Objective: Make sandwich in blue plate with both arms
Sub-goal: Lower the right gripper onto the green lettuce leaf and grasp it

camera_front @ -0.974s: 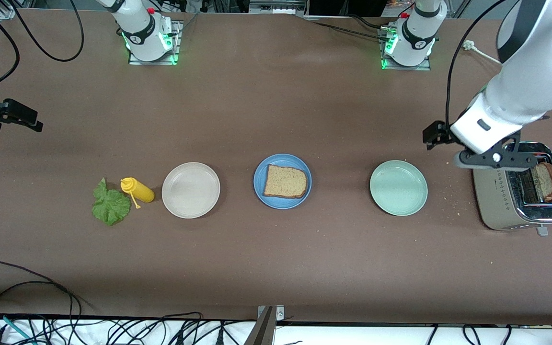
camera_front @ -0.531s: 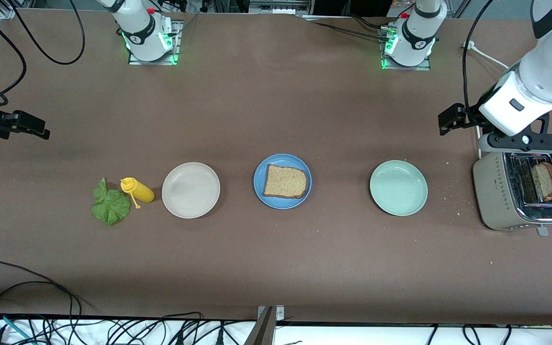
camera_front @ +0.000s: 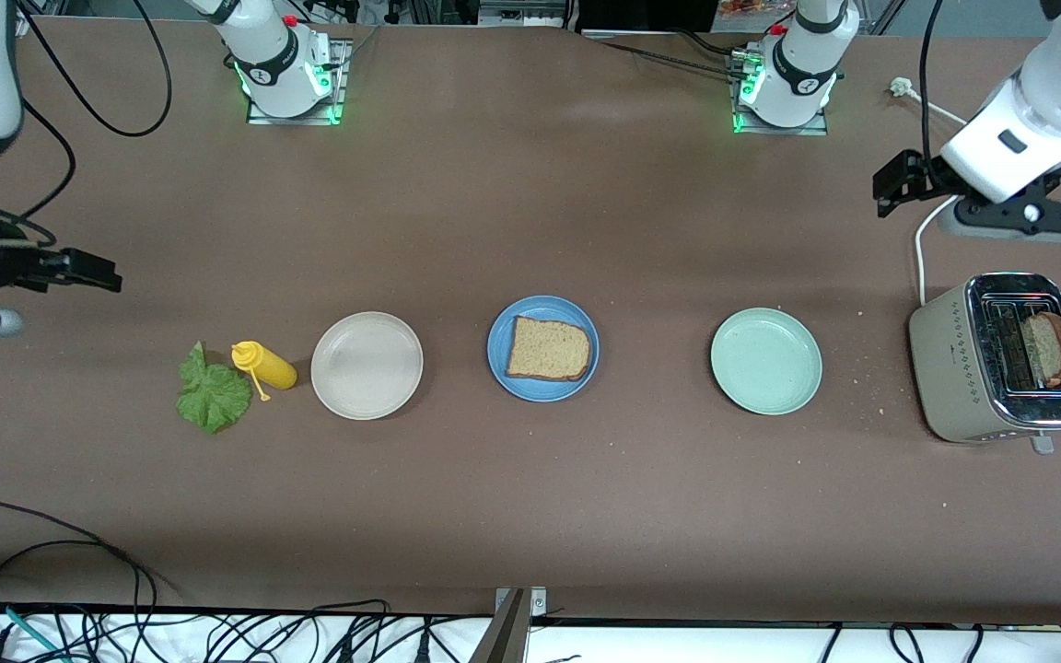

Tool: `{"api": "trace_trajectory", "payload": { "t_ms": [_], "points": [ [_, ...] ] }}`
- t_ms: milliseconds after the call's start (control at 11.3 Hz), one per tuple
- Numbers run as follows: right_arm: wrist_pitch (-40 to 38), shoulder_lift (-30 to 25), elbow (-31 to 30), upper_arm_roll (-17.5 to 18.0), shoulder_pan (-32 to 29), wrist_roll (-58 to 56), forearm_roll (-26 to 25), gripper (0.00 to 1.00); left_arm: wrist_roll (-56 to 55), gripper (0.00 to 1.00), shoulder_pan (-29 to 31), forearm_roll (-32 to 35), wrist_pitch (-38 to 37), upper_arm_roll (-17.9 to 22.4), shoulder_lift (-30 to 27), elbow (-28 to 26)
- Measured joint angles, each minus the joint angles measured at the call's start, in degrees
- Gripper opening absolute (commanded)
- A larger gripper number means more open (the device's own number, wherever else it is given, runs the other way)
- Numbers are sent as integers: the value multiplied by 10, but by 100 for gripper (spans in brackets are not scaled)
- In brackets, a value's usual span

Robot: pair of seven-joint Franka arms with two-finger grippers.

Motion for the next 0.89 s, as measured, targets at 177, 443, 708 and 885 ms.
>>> {"api": "trace_trajectory", "payload": {
  "t_ms": [177, 443, 708, 885],
  "points": [
    [24, 43, 2, 0, 0, -1, 0, 100, 2, 100, -23, -8, 0, 24, -24, -18],
    [60, 92, 13, 0, -1, -47, 0, 100, 2, 100, -27, -14, -10, 25, -22, -25],
    [141, 135, -18, 0, -20, -92, 1, 100, 2, 100, -28, -14, -10, 26, -12, -26],
    [212, 150, -82, 0, -27, -97, 8, 100, 2, 100, -28, -14, -9, 30, -5, -24]
  ]
}}
